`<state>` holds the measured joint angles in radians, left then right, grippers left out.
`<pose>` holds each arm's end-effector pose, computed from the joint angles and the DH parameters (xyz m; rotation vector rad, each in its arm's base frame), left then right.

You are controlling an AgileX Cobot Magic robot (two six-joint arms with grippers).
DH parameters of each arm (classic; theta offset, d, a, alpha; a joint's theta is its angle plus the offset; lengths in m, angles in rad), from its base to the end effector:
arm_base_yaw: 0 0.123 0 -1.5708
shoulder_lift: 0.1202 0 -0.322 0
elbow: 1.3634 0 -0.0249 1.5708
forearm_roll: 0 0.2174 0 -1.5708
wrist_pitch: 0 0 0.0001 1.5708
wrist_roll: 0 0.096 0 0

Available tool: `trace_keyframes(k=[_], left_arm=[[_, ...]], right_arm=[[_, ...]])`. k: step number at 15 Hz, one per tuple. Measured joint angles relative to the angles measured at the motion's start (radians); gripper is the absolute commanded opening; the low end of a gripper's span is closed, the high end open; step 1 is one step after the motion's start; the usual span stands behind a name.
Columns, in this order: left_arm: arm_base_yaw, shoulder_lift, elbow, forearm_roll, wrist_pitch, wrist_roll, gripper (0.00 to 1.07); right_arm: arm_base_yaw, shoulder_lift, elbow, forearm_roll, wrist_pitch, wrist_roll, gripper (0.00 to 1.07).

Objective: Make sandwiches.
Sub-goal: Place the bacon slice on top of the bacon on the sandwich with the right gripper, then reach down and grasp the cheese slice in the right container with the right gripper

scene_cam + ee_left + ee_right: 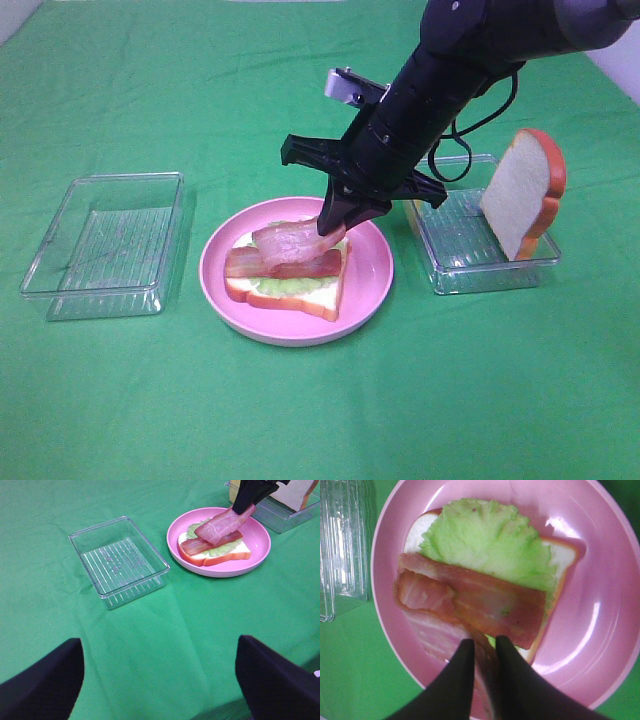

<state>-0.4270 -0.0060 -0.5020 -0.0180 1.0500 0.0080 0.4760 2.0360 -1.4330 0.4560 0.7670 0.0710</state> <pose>-0.0622 0.0267 0.2600 0.4404 1.9891 -0.2856 0.3508 0.2139 0.2197 -0.1733 2.8970 0.6249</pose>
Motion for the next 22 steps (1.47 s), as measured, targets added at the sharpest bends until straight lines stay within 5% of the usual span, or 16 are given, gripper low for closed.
trace_keyframes(k=[2,3,12,18,22], left_arm=[[0.000,0.000,0.000,0.000,0.000,0.000,0.79],[0.000,0.000,0.000,0.000,0.000,0.000,0.79],[0.000,0.000,0.000,0.000,0.000,0.000,0.79],[0.000,0.000,0.000,0.000,0.000,0.000,0.79],[0.000,0.000,0.000,0.000,0.000,0.000,0.79]], right_arm=[[0.000,0.000,0.000,-0.003,0.000,0.000,0.66],[0.000,0.000,0.000,-0.003,0.002,0.000,0.69],[0.000,-0.064,0.000,-0.058,0.019,0.000,0.69],[0.000,-0.159,-0.010,-0.384,0.024,0.136,0.68],[-0.001,-0.096,-0.188,-0.540,0.078,0.172,0.61]])
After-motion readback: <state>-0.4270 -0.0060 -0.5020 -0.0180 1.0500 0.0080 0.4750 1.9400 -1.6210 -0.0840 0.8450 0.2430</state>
